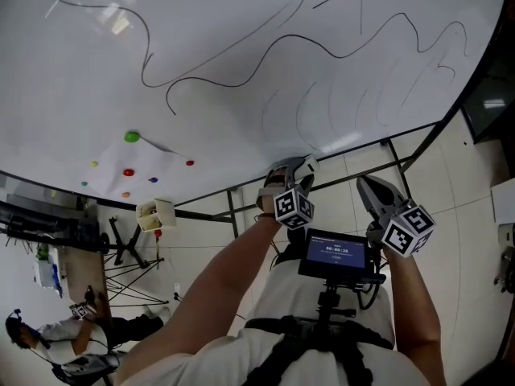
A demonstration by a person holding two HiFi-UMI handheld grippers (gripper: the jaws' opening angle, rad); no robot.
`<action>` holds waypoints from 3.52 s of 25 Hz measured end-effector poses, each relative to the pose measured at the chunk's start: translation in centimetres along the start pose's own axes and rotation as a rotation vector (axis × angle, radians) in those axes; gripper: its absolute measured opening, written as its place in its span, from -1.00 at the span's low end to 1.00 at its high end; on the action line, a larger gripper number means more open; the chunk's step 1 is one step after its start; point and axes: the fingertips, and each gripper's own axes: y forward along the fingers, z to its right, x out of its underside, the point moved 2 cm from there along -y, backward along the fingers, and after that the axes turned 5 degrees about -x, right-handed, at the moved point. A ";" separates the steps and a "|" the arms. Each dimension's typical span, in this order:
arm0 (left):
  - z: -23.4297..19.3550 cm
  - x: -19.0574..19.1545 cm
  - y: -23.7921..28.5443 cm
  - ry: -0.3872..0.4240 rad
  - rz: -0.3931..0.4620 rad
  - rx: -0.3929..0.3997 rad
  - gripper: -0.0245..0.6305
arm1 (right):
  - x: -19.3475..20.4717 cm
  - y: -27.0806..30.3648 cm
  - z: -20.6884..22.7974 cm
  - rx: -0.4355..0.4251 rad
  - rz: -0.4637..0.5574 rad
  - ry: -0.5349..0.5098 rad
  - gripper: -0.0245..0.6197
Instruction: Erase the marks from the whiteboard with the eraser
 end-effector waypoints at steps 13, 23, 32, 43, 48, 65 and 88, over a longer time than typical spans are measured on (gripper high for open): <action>-0.8 8.0 -3.7 0.217 -0.083 -0.071 -0.16 | 0.3 -0.7 0.4 0.000 0.007 0.015 -0.87; -1.3 2.8 -2.2 0.236 -0.015 -0.123 -0.17 | 0.8 -0.4 0.2 -0.010 -0.006 0.020 -0.87; -0.8 -0.4 -0.9 0.241 0.014 -0.125 -0.17 | 0.4 -1.4 0.2 0.013 0.009 0.016 -0.87; -3.2 -0.8 -3.2 0.167 0.040 -0.202 -0.16 | 0.5 0.1 -1.4 -0.032 0.000 0.001 -0.87; -4.9 -0.4 -5.0 0.159 0.043 -0.250 -0.16 | 0.4 0.1 -1.5 -0.044 0.001 -0.002 -0.87; -12.6 -3.9 -13.1 0.353 0.087 -0.455 -0.16 | 0.3 0.9 -2.2 -0.099 0.004 0.001 -0.87; -23.0 -16.3 -20.0 0.349 0.243 -0.603 -0.16 | -1.1 -0.9 -1.7 -0.064 0.070 0.002 -0.87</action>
